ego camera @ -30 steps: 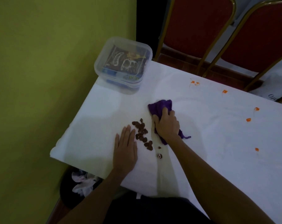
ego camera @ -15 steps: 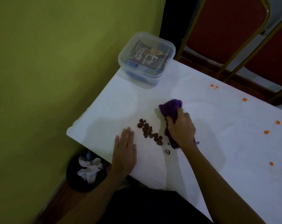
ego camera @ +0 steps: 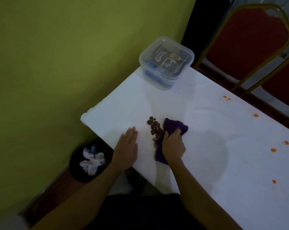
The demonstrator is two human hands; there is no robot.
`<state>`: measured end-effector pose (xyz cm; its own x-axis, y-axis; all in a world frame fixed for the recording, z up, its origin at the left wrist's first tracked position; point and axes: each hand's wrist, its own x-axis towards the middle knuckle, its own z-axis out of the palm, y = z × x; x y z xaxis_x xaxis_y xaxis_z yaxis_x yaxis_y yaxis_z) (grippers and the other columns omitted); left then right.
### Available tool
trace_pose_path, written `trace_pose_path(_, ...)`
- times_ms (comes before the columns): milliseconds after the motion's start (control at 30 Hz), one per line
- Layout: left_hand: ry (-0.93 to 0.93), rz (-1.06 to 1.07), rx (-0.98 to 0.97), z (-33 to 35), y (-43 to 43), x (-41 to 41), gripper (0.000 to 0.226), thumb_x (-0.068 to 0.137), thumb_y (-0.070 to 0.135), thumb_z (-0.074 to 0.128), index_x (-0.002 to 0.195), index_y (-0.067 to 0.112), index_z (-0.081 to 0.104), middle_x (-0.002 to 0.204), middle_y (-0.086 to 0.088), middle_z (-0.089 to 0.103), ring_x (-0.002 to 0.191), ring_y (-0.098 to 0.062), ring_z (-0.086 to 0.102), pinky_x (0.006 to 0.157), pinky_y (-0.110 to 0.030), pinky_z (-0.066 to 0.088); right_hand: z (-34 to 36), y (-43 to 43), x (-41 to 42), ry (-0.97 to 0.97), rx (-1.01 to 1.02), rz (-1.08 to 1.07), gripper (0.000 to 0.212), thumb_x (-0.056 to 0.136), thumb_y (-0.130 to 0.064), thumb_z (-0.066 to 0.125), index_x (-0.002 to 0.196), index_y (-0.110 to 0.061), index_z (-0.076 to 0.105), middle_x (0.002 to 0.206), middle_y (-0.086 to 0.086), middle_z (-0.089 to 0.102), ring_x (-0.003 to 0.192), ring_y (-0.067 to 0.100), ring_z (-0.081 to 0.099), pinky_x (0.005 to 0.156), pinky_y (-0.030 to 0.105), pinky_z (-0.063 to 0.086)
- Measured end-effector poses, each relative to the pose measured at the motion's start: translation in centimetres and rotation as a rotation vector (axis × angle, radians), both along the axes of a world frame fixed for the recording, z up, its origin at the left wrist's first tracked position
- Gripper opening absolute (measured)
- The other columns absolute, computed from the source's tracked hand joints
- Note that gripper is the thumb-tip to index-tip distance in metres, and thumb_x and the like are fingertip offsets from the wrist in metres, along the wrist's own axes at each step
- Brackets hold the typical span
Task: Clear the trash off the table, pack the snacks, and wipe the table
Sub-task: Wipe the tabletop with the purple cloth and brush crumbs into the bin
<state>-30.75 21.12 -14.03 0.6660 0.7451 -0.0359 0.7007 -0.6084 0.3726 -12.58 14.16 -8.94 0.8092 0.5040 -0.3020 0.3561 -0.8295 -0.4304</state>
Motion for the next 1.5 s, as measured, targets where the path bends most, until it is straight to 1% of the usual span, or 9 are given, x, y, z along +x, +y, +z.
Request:
trace_pose_path(167, 0.012, 0.029, -0.021, 0.7, 1.2, -0.8, 0.056, 0.096, 0.026, 0.035, 0.147, 0.004, 0.041, 0.156, -0.013, 0.037, 0.146, -0.028, 0.034, 0.116, -0.047, 0.034, 0.9, 4.1, -1.0, 0.033, 0.004, 0.192, 0.033, 0.104, -0.037, 0.042, 0.118, -0.007, 0.039, 0.104, 0.014, 0.062, 0.089, 0.034, 0.064, 0.068, 0.036, 0.042)
trace_pose_path(467, -0.002, 0.102, -0.037, 0.1, 3.3, -1.6, 0.06, 0.096, 0.032, 0.029, 0.15, 0.006, 0.037, 0.16, -0.011, 0.03, 0.149, -0.027, 0.026, 0.12, -0.048, 0.026, 0.4, 1.2, 3.5, -0.072, 0.002, -0.053, 0.031, 0.102, -0.037, 0.047, 0.115, -0.01, 0.039, 0.1, 0.014, 0.063, 0.077, 0.028, 0.058, 0.067, 0.04, 0.05)
trace_pose_path(633, -0.034, 0.16, -0.046, -0.1, 3.6, -1.1, 0.058, 0.098, 0.031, 0.031, 0.151, 0.009, 0.034, 0.161, -0.009, 0.027, 0.151, -0.024, 0.021, 0.122, -0.048, 0.022, 0.7, 5.4, 0.7, -0.047, -0.022, 0.089, 0.031, 0.103, -0.036, 0.043, 0.119, -0.009, 0.038, 0.106, 0.014, 0.059, 0.086, 0.034, 0.063, 0.066, 0.037, 0.043)
trace_pose_path(767, -0.047, 0.165, -0.052, -0.2, 3.8, -1.4, 0.058, 0.098, 0.032, 0.031, 0.152, 0.011, 0.033, 0.162, -0.006, 0.028, 0.151, -0.022, 0.022, 0.122, -0.047, 0.023, 1.5, 8.5, -1.3, 0.001, -0.039, 0.235, 0.033, 0.103, -0.035, 0.045, 0.123, -0.01, 0.039, 0.103, 0.013, 0.061, 0.085, 0.031, 0.061, 0.067, 0.036, 0.042)
trace_pose_path(900, -0.08, 0.144, -0.076, -0.2, 4.2, -1.6, 0.058, 0.097, 0.032, 0.03, 0.151, 0.012, 0.035, 0.161, -0.006, 0.029, 0.15, -0.022, 0.023, 0.121, -0.049, 0.025, 2.1, 8.3, 0.2, 0.047, -0.012, 0.227, 0.027, 0.103, -0.033, 0.043, 0.119, -0.012, 0.043, 0.098, 0.012, 0.064, 0.077, 0.025, 0.053, 0.069, 0.035, 0.042)
trace_pose_path(1067, -0.121, 0.154, -0.055, -0.5, 4.1, -1.8, 0.055, 0.098, 0.029, 0.034, 0.151, 0.012, 0.037, 0.161, -0.004, 0.03, 0.15, -0.02, 0.023, 0.122, -0.047, 0.021, 2.6, 6.2, 2.5, 0.28, 0.076, 0.182, 0.035, 0.103, -0.032, 0.046, 0.129, -0.009, 0.046, 0.111, 0.005, 0.059, 0.09, 0.019, 0.053, 0.078, 0.032, 0.041)
trace_pose_path(1200, -0.15, 0.167, -0.053, -0.5, 4.0, -1.6, 0.054, 0.099, 0.029, 0.034, 0.149, 0.011, 0.039, 0.159, -0.005, 0.033, 0.149, -0.021, 0.026, 0.122, -0.047, 0.021, 2.3, 6.2, 3.1, 0.396, 0.104, 0.106, 0.047, 0.1, -0.035, 0.051, 0.139, -0.012, 0.042, 0.123, 0.006, 0.059, 0.105, 0.024, 0.058, 0.086, 0.036, 0.047)
trace_pose_path(1367, -0.14, 0.15, -0.057, -0.7, 4.3, -1.9, 0.054, 0.099, 0.029, 0.034, 0.15, 0.012, 0.038, 0.16, -0.004, 0.031, 0.15, -0.02, 0.024, 0.122, -0.045, 0.02, 2.8, 6.4, 3.3, 0.473, 0.179, 0.025, 0.046, 0.095, -0.038, 0.06, 0.131, -0.015, 0.045, 0.113, 0.003, 0.06, 0.09, 0.015, 0.058, 0.068, 0.028, 0.046)
trace_pose_path(1500, -0.131, 0.143, -0.061, -0.7, 4.5, -2.0, 0.054, 0.099, 0.03, 0.033, 0.151, 0.013, 0.037, 0.161, -0.003, 0.029, 0.15, -0.019, 0.022, 0.123, -0.044, 0.018, 4.1, 7.0, 4.1, 0.62, 0.322, -0.076, 0.051, 0.083, -0.036, 0.077, 0.123, -0.014, 0.056, 0.106, 0.005, 0.069, 0.089, 0.02, 0.069, 0.063, 0.03, 0.057)
